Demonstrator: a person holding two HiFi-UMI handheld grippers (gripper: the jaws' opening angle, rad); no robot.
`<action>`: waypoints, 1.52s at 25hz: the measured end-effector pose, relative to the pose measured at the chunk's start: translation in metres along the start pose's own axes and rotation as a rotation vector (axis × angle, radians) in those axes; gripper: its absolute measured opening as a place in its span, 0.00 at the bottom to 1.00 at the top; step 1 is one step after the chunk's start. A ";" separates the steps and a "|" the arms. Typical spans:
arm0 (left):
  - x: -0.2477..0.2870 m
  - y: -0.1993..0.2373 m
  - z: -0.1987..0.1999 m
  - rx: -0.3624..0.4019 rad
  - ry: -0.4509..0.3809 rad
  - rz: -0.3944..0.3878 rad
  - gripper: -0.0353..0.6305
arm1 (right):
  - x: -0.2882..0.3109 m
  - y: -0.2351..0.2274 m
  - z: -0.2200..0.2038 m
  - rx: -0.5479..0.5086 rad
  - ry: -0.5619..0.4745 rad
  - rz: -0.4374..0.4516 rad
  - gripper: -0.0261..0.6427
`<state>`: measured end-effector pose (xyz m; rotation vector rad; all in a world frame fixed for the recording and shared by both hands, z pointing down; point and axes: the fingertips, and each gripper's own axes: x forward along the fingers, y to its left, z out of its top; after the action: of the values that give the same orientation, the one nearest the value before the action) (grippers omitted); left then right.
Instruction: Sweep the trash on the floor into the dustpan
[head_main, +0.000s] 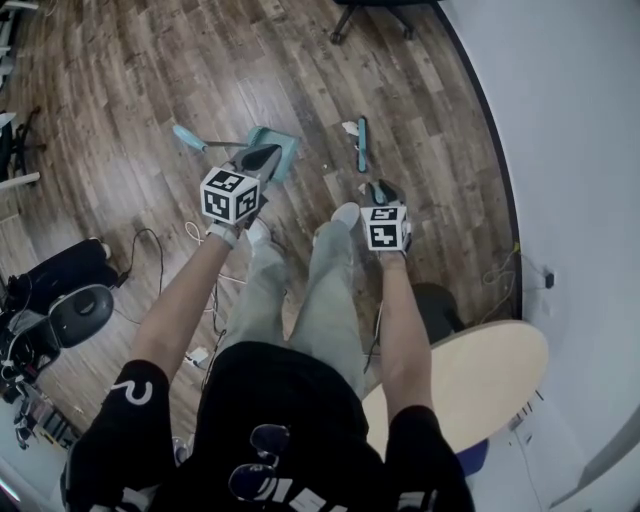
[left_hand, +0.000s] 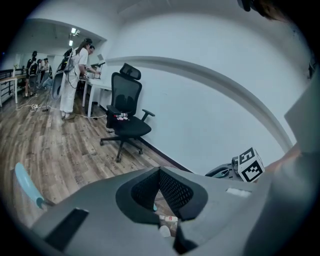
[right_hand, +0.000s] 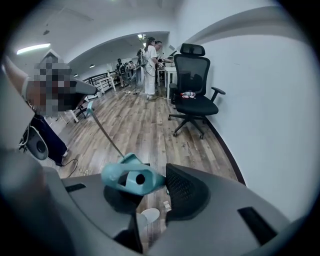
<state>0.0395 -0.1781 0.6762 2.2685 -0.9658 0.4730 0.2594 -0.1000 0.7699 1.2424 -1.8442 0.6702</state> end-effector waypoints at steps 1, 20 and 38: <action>-0.006 0.001 -0.004 0.001 0.002 0.000 0.05 | -0.001 0.007 -0.003 -0.012 0.003 0.002 0.18; -0.062 0.023 -0.039 0.036 0.025 -0.050 0.05 | -0.015 0.100 -0.025 0.005 -0.004 0.024 0.18; -0.148 0.083 -0.054 0.048 -0.012 -0.026 0.05 | -0.009 0.218 -0.019 0.090 -0.015 0.041 0.18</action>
<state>-0.1251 -0.1106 0.6703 2.3265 -0.9389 0.4760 0.0656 0.0014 0.7738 1.2731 -1.8745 0.7760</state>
